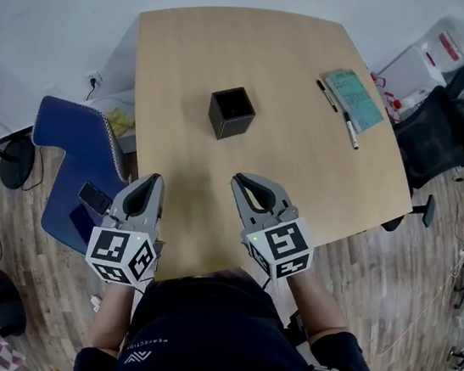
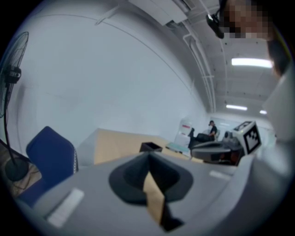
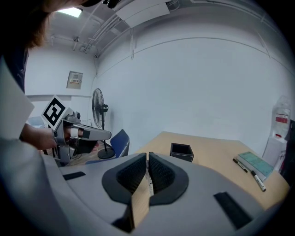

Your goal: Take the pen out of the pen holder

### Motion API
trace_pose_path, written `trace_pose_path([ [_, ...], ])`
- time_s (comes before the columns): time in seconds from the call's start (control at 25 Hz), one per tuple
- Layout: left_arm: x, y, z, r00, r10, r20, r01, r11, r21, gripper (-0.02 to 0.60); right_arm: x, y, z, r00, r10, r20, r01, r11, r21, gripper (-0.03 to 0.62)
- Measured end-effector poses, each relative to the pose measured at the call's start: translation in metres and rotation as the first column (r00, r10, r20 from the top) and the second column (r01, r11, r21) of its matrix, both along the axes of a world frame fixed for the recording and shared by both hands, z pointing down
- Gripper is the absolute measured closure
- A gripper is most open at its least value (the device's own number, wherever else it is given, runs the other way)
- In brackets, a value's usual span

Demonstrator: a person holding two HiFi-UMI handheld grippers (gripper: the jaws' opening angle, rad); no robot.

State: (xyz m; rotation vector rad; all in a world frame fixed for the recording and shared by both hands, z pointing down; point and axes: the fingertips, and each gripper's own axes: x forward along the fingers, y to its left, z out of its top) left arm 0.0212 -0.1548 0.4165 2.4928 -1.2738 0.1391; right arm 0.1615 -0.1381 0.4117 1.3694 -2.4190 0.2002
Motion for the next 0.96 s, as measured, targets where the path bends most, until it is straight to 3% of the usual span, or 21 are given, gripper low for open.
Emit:
trace_pose_path([
  [0.96,-0.0038,-0.004,-0.0019,0.999,-0.032,-0.001,0.032,0.999,0.001,0.575,-0.0045,-0.0097,-0.0079,0.999,-0.034,-0.002,0.034,0.999,0.028,0.579],
])
